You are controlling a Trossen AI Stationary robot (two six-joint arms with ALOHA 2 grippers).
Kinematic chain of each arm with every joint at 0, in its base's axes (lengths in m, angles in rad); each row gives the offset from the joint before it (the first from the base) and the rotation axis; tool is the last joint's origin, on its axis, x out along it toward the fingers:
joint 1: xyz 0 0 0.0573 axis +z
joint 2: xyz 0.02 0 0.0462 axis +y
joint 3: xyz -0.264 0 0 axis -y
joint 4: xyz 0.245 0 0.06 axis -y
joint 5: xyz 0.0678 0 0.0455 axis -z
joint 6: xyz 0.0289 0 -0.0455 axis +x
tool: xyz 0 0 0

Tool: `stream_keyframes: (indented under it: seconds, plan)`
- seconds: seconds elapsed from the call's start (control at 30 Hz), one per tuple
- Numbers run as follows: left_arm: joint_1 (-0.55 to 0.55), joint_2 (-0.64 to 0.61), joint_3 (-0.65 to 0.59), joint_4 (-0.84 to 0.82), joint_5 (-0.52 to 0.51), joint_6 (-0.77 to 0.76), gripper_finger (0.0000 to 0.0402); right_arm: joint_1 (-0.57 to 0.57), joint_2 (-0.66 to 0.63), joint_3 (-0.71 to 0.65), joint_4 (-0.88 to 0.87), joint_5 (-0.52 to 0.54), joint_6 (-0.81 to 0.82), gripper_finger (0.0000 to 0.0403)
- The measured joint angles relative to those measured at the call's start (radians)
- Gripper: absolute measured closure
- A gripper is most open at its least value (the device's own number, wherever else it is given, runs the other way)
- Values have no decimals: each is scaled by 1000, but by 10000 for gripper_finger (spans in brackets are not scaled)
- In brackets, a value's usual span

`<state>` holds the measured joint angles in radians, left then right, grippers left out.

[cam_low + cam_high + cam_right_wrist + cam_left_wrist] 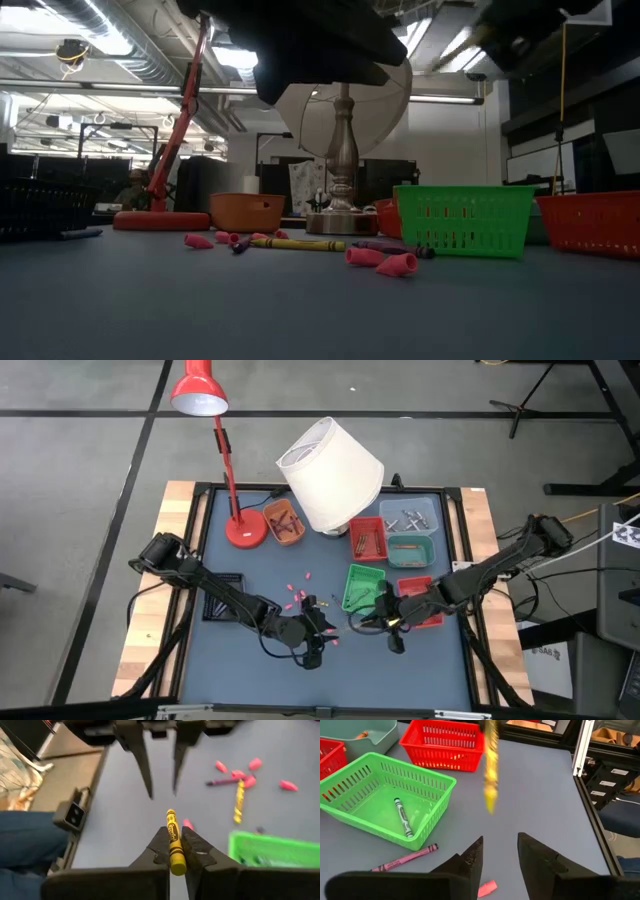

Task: Sort crayons
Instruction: Put the yellow crayon into the bottom dark orange bin

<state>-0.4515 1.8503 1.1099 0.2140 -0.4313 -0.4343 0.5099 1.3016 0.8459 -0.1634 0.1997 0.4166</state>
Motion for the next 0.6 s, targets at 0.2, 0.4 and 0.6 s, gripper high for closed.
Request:
stream_keyframes:
  seconds: [0.2, 0.4, 0.6]
  plan:
    - [0, 0, 0, -3, 0, 0, 297, 0, -133, 0, -298, 9, 135, 375]
    - [0, 0, 0, -4, 1, 0, 298, 0, -222, 0, -596, -40, 287, 385]
    - [0, 0, 0, -4, 1, 0, 298, 0, -251, 0, -806, -164, 350, 376]
